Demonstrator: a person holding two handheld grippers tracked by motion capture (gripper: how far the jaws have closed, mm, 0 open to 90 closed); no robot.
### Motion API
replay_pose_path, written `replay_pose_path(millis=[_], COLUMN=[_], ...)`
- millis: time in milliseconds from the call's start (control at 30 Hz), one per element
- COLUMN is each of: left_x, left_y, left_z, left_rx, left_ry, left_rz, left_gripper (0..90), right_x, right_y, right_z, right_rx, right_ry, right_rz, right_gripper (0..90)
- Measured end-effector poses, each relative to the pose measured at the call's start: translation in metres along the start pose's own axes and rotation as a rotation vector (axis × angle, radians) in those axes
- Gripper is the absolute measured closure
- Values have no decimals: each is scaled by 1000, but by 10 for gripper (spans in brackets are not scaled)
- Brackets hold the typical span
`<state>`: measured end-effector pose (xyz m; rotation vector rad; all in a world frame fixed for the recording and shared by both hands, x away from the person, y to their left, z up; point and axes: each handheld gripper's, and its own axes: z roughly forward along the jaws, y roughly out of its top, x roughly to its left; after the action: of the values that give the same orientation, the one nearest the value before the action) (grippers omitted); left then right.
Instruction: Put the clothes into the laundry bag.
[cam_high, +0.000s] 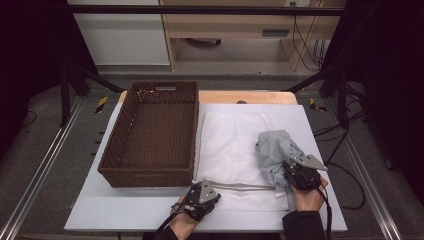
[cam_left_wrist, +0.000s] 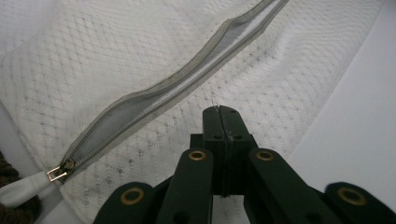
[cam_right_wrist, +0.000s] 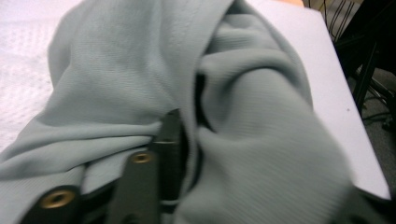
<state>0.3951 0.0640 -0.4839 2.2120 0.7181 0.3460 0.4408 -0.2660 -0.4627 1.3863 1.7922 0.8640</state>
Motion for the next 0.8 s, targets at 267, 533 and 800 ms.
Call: replay_pose_path(millis=[267,533,800], left_x=[0,0,1], left_y=[0,-1,-1], left_z=[0,0,0], left_rx=[-3,-1,-2], left_ry=[-3,-3,-12], left_rz=[-8,-5,-11], left_gripper=[894,884,884], right_x=[12,71,101], right_y=[30,34,2], right_z=[-59,-49,-12], right_rx=[-221,-120,78], right_ry=[91,391,440], right_rz=[34,-66,-122], right_gripper=[346,431,463])
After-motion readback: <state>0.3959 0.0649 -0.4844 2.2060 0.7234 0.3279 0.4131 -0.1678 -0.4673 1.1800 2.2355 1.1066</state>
